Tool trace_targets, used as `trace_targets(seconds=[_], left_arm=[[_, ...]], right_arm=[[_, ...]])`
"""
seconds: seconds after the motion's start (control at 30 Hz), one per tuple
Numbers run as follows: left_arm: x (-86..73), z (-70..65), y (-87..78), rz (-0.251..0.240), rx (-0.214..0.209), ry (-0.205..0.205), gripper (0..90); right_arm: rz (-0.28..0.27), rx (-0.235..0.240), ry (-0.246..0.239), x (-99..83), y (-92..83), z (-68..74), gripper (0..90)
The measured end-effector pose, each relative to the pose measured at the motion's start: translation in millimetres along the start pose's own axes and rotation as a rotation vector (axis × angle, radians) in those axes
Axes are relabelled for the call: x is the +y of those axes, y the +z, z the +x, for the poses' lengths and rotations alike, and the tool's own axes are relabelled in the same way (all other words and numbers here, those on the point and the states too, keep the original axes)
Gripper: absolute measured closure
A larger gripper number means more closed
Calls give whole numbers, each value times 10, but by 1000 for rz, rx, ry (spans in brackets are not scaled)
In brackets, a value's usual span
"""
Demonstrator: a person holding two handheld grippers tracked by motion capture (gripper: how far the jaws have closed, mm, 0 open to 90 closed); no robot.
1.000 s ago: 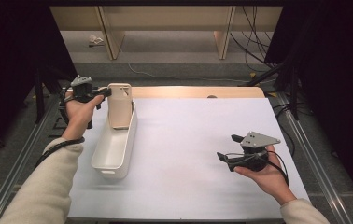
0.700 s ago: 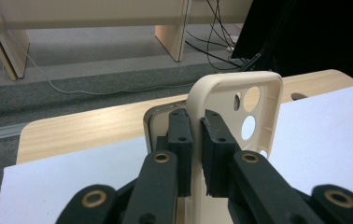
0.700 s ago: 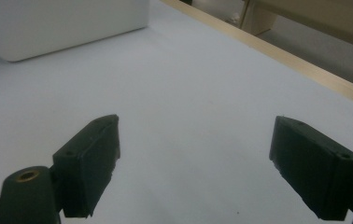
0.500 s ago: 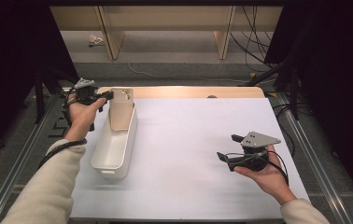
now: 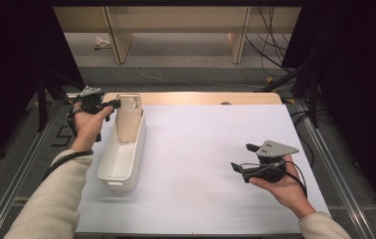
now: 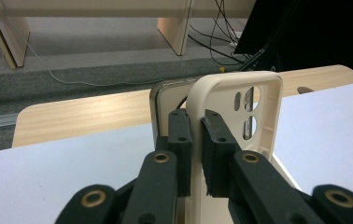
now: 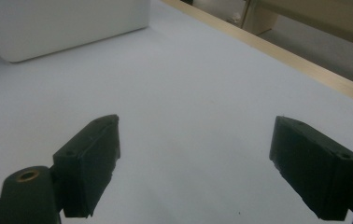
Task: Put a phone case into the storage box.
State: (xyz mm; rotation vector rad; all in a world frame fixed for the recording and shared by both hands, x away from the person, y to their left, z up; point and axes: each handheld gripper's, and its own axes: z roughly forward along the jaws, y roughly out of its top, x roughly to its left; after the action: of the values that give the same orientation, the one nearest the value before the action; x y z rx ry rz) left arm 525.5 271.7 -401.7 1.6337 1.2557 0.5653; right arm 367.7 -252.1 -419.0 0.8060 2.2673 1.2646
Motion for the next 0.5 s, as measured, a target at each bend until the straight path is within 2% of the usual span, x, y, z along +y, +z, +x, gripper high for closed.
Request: trace_targets(seconds=[0.5], left_arm=[[-42, 21, 37, 8, 21, -10, 818]], right_arm=[[-2, 3, 0, -1, 5, 3, 171]])
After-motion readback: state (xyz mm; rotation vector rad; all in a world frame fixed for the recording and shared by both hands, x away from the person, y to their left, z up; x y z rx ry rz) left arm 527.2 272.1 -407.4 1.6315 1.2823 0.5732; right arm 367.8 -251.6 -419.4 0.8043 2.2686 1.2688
